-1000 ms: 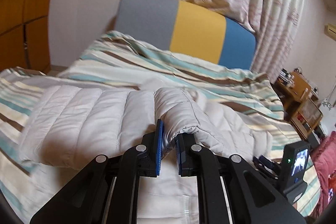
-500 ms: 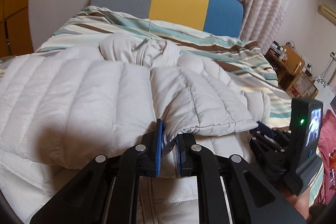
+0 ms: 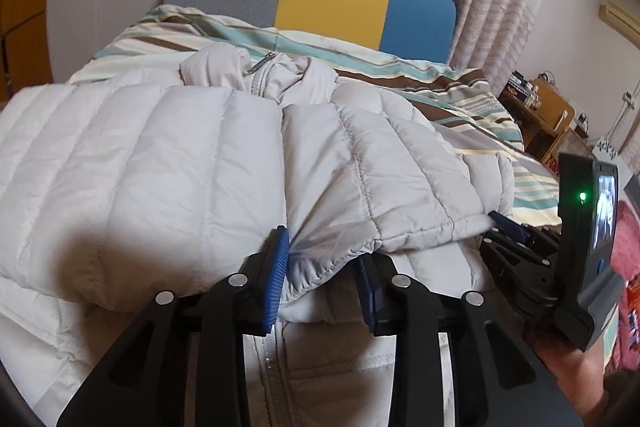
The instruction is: Fold large clothes
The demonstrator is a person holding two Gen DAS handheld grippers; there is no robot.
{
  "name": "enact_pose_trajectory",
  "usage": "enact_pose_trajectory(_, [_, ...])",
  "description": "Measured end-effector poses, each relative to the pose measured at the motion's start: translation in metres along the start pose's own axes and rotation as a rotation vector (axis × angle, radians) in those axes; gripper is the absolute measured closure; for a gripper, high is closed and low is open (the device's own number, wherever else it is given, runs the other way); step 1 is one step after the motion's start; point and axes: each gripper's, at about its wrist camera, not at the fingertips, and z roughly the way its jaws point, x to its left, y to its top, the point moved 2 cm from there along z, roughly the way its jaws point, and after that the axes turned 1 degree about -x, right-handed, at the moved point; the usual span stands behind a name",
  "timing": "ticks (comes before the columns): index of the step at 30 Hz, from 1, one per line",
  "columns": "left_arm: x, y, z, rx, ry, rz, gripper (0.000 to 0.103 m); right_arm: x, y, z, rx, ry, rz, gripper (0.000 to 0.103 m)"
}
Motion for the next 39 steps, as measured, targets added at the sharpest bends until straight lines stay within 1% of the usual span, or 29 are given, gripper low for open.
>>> enact_pose_trajectory(3, [-0.001, -0.001, -0.004, 0.006, -0.006, -0.006, 0.071, 0.000, 0.000, 0.000, 0.000, 0.001, 0.000, 0.079])
enact_pose_trajectory(8, [-0.006, -0.005, -0.024, 0.024, -0.043, 0.000, 0.071, 0.000, 0.000, 0.000, 0.000, -0.001, -0.001, 0.079])
enact_pose_trajectory(10, [-0.006, -0.010, -0.033, 0.026, -0.064, 0.008, 0.042, 0.000, 0.000, 0.000, 0.000, 0.000, -0.001, 0.079])
enact_pose_trajectory(11, [-0.006, -0.011, -0.036, 0.019, -0.067, 0.006, 0.019, 0.000, 0.000, 0.000, 0.001, 0.000, 0.000, 0.079])
enact_pose_trajectory(12, [-0.006, -0.012, -0.041, 0.003, -0.068, 0.000, 0.011, 0.000, 0.000, 0.000, 0.001, 0.001, 0.001, 0.079])
enact_pose_trajectory(13, [-0.004, -0.012, -0.047, -0.019, -0.073, -0.006, 0.011, 0.000, 0.000, 0.000, 0.002, 0.003, 0.003, 0.079])
enact_pose_trajectory(15, [-0.001, -0.011, -0.052, -0.023, -0.076, -0.018, 0.011, -0.004, 0.003, -0.001, 0.009, 0.023, 0.018, 0.077])
enact_pose_trajectory(17, [0.008, -0.011, -0.061, -0.027, -0.089, -0.067, 0.011, -0.014, 0.007, -0.007, 0.010, 0.052, 0.063, 0.066])
enact_pose_trajectory(18, [0.012, -0.010, -0.064, -0.030, -0.094, -0.086, 0.011, -0.018, 0.009, -0.012, 0.005, 0.067, 0.088, 0.063])
enact_pose_trajectory(20, [0.026, -0.011, -0.077, -0.056, -0.081, -0.136, 0.011, -0.024, 0.012, -0.030, -0.023, 0.096, 0.138, 0.062])
enact_pose_trajectory(22, [0.040, -0.011, -0.089, -0.089, -0.064, -0.181, 0.011, -0.021, 0.016, -0.058, -0.093, 0.138, 0.152, 0.063])
enact_pose_trajectory(24, [0.054, -0.011, -0.099, -0.121, -0.034, -0.221, 0.011, -0.010, 0.018, -0.082, -0.152, 0.185, 0.137, 0.061])
enact_pose_trajectory(26, [0.069, -0.011, -0.109, -0.151, 0.030, -0.243, 0.011, 0.008, 0.020, -0.097, -0.175, 0.251, 0.102, 0.062])
enact_pose_trajectory(28, [0.081, -0.010, -0.114, -0.163, 0.078, -0.265, 0.011, 0.038, 0.020, -0.096, -0.131, 0.340, 0.055, 0.064])
enact_pose_trajectory(29, [0.085, -0.010, -0.115, -0.158, 0.091, -0.272, 0.011, 0.050, 0.019, -0.092, -0.105, 0.366, 0.042, 0.066])
enact_pose_trajectory(31, [0.095, -0.010, -0.118, -0.141, 0.119, -0.287, 0.011, 0.068, 0.018, -0.080, -0.077, 0.365, 0.013, 0.069])
enact_pose_trajectory(34, [0.105, -0.011, -0.122, -0.135, 0.146, -0.286, 0.011, 0.078, 0.026, -0.056, -0.066, 0.291, -0.019, 0.074])
enact_pose_trajectory(35, [0.109, -0.012, -0.123, -0.130, 0.149, -0.290, 0.011, 0.078, 0.029, -0.046, -0.064, 0.258, -0.029, 0.074])
enact_pose_trajectory(36, [0.112, -0.012, -0.122, -0.125, 0.145, -0.298, 0.013, 0.078, 0.029, -0.036, -0.059, 0.237, -0.038, 0.074])
enact_pose_trajectory(37, [0.115, -0.011, -0.121, -0.117, 0.137, -0.309, 0.016, 0.075, 0.027, -0.030, -0.052, 0.240, -0.037, 0.074])
enact_pose_trajectory(38, [0.118, -0.011, -0.121, -0.109, 0.135, -0.313, 0.022, 0.074, 0.023, -0.023, -0.048, 0.255, -0.022, 0.074])
enact_pose_trajectory(39, [0.121, -0.007, -0.120, -0.100, 0.139, -0.320, 0.023, 0.073, 0.020, -0.023, -0.056, 0.257, -0.014, 0.074])
